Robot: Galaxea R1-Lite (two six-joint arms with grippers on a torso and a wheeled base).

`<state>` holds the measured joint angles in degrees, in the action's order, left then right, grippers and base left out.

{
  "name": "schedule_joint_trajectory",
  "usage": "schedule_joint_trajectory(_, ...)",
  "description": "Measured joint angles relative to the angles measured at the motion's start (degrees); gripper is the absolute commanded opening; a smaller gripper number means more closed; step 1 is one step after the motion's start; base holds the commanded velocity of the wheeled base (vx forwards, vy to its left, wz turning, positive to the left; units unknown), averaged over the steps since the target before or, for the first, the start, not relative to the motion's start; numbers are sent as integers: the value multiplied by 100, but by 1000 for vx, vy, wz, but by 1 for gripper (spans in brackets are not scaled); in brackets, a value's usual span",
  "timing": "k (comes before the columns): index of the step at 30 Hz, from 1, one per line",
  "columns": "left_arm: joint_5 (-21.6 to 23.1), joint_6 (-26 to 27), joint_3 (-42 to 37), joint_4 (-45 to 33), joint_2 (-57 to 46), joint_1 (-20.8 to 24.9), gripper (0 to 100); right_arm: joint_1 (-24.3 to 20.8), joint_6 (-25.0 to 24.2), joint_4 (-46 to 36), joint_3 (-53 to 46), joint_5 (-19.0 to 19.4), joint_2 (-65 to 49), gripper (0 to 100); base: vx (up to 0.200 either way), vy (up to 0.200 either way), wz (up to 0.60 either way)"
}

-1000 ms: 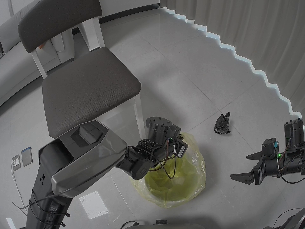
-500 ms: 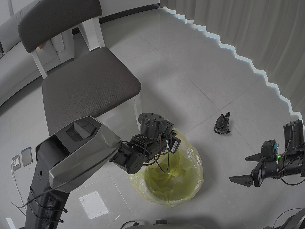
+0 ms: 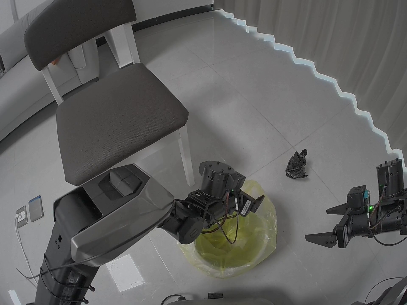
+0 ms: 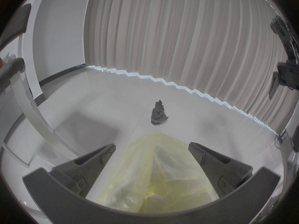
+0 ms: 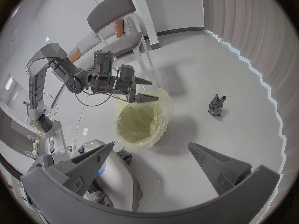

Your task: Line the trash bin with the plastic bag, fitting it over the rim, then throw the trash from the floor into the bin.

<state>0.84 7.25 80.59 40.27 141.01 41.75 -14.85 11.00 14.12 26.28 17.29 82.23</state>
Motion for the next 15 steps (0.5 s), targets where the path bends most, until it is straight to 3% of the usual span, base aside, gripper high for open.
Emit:
schedule_joint_trajectory(9, -60, -88, -501, 245, -132, -369, 100, -168, -20, -9, 144, -18, 148, 100, 0, 0, 0)
schedule_joint_trajectory(15, -55, -101, -1340, 413, -575, -610, 100, -185, -18, 0, 304, -24, 377, 100, 0, 0, 0)
